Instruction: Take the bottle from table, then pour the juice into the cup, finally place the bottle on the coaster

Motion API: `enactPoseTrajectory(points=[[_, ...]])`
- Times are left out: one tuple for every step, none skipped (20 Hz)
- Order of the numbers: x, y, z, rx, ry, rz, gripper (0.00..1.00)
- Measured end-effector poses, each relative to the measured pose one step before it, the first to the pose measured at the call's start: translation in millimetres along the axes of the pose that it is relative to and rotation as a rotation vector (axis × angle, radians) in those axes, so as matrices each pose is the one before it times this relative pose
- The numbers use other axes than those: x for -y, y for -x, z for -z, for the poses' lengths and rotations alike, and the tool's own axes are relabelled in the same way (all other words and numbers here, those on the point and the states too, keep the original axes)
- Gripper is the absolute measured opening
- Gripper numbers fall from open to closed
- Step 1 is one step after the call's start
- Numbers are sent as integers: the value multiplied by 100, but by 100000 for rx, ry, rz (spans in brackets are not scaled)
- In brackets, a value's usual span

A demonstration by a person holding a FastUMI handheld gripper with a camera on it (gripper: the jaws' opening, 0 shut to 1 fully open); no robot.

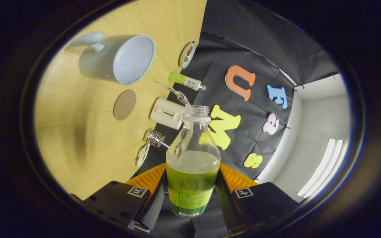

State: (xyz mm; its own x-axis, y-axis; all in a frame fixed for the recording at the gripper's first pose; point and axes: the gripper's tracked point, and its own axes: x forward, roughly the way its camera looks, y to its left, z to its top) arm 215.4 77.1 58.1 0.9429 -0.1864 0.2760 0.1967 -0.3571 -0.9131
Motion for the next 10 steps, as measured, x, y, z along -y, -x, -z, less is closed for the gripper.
enactPoseTrajectory(points=[[96, 38, -14, -226, 353, -48, 81], [48, 100, -63, 30, 527, -5, 81], [56, 2, 39, -83, 665, 252, 81], [179, 76, -16, 35, 620, 377, 81], [80, -21, -4, 266, 903, 346, 80], [129, -119, 21, 145, 942, 505, 80], [139, -123, 4, -32, 975, 780, 80], [90, 76, -26, -94, 864, 134, 81], [91, -4, -72, 38, 722, 353, 80], [162, 53, -65, -40, 849, 472, 80]])
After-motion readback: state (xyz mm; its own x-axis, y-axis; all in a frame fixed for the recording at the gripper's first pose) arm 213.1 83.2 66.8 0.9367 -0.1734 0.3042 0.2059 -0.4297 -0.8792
